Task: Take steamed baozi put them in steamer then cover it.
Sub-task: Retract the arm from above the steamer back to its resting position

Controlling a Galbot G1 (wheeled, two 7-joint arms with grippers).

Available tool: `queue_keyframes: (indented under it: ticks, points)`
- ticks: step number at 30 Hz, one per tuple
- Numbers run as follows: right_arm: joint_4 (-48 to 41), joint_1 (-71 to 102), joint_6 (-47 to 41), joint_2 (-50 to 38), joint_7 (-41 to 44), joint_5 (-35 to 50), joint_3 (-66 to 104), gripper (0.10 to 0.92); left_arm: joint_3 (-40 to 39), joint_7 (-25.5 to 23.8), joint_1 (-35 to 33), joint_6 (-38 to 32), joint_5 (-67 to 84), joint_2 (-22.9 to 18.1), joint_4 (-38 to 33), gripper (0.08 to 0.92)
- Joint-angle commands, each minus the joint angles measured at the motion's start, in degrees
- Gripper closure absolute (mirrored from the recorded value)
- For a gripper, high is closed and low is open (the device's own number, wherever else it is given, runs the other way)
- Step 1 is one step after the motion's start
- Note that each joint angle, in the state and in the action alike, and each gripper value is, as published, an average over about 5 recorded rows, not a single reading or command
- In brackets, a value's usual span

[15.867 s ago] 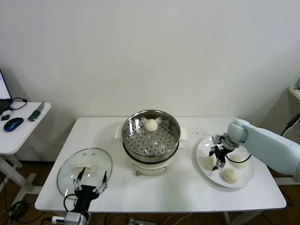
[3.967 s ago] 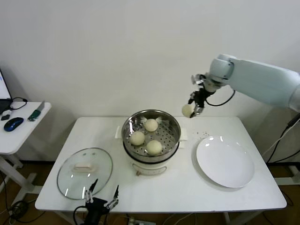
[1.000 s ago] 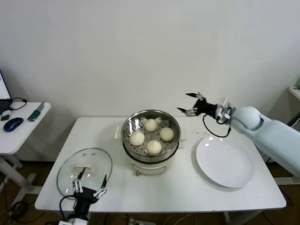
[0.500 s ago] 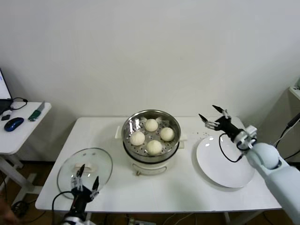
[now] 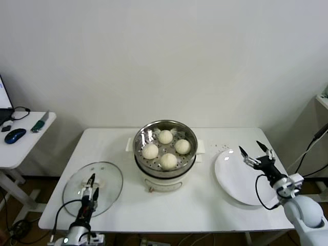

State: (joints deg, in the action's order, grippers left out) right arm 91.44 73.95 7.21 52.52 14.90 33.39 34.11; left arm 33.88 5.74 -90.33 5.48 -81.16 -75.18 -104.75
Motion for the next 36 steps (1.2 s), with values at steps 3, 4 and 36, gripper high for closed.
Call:
queue_keyframes:
  ticks: [3, 4, 36]
  points:
    - [1.1, 9.8, 0.5, 4.7, 0.2, -1.8, 7.8, 0.203, 0.3, -0.8, 8.3, 2.4, -11.1, 1.5, 12.5, 0.177]
    - [1.2, 9.9, 0.5, 4.9, 0.3, -1.9, 7.8, 0.203, 0.3, -0.5, 8.9, 2.6, -10.8, 1.5, 13.1, 0.177]
    - [-1.3, 10.9, 2.3, 8.3, 2.9, -7.9, 8.6, 0.203, -2.5, 2.2, 16.0, 3.4, 2.1, 2.5, 19.4, 0.296]
